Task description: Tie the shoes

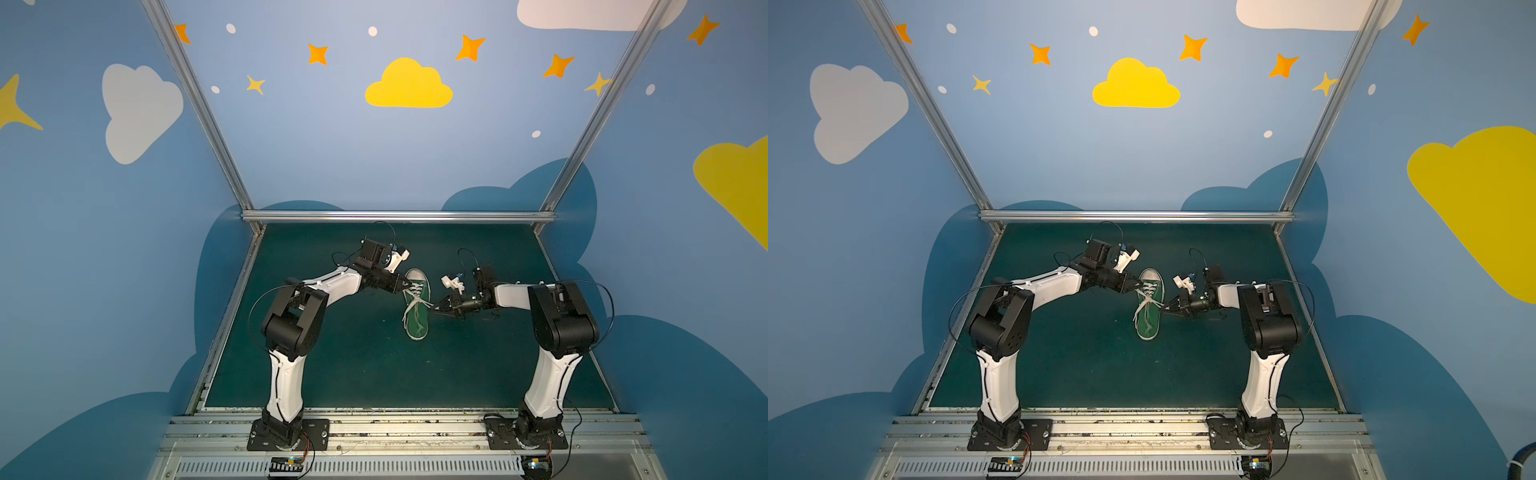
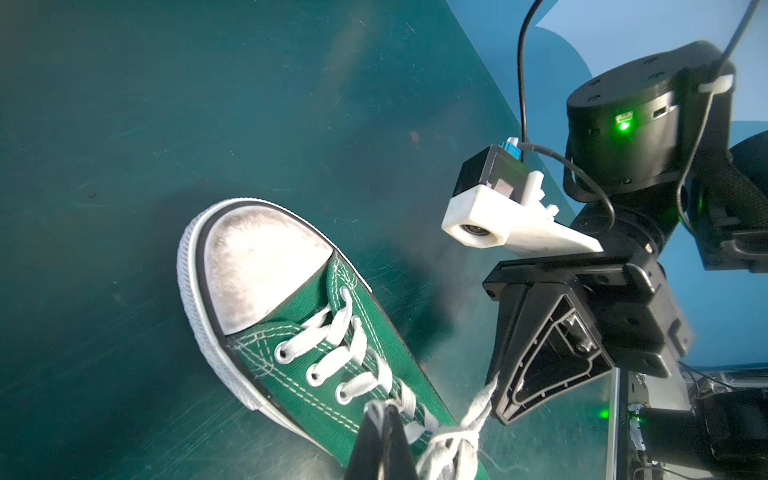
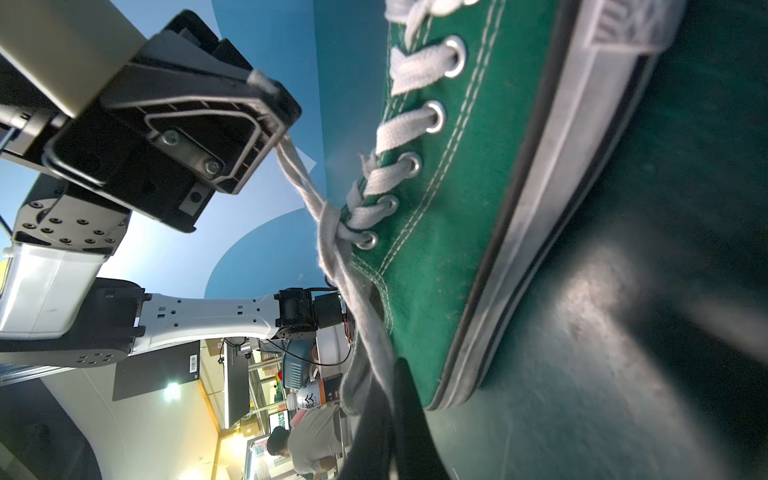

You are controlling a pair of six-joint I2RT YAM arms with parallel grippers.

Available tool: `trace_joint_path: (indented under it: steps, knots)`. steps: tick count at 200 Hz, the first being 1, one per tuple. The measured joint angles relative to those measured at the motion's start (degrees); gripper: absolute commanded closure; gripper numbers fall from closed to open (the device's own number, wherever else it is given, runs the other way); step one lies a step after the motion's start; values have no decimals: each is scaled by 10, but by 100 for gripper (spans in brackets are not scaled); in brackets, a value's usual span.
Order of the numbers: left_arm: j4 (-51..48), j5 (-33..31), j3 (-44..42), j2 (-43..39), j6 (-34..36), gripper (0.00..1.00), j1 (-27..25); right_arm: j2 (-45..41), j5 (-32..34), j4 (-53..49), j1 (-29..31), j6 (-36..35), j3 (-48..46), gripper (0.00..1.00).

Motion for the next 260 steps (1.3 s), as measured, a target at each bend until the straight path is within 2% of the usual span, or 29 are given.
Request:
trace_joint_path:
  steps: [87,260]
  knots:
    - [-1,1,-1,0,-2,97,2,-9,0,22,-12,-2,-37,100]
    - [66,7,-74,-21,-17,97,10,-21,2,44,-33,-2,-68,100]
